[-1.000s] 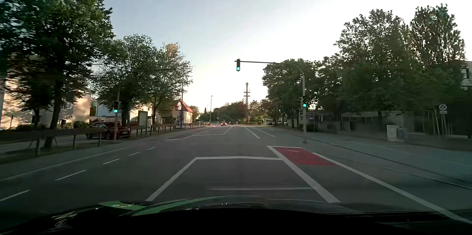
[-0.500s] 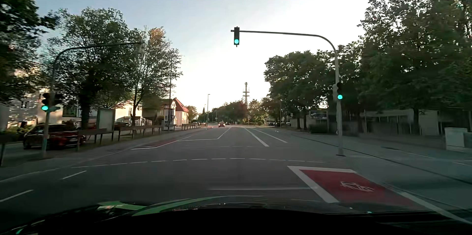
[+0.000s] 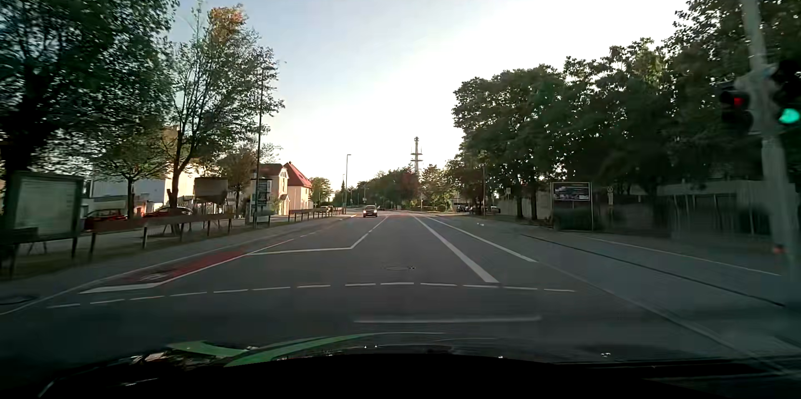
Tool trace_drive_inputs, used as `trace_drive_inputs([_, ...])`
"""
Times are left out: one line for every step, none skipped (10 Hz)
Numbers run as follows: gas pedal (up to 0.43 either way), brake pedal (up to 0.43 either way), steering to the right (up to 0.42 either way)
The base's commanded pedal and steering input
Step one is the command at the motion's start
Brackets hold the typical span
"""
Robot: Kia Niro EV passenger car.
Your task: Follow the waypoints while adhering to traffic rules and regulations
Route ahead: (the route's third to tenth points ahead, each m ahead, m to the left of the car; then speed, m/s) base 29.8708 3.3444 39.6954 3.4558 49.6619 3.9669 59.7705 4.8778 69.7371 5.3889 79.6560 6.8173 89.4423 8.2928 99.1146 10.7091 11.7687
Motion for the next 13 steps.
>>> trace_drive_inputs([0.118,0.000,0.000])
trace_drive_inputs([0.118,0.000,0.000])
trace_drive_inputs([0.130,0.000,0.000])
trace_drive_inputs([0.130,0.000,0.000])
trace_drive_inputs([0.130,0.000,0.000])
trace_drive_inputs([0.130,0.000,0.000])
trace_drive_inputs([0.130,0.000,0.000])
trace_drive_inputs([0.130,0.000,0.000])
trace_drive_inputs([0.138,0.000,-0.001])
trace_drive_inputs([0.138,0.000,0.000])
trace_drive_inputs([0.138,0.000,0.000])
trace_drive_inputs([0.138,0.000,-0.001])
trace_drive_inputs([0.138,0.000,-0.001])
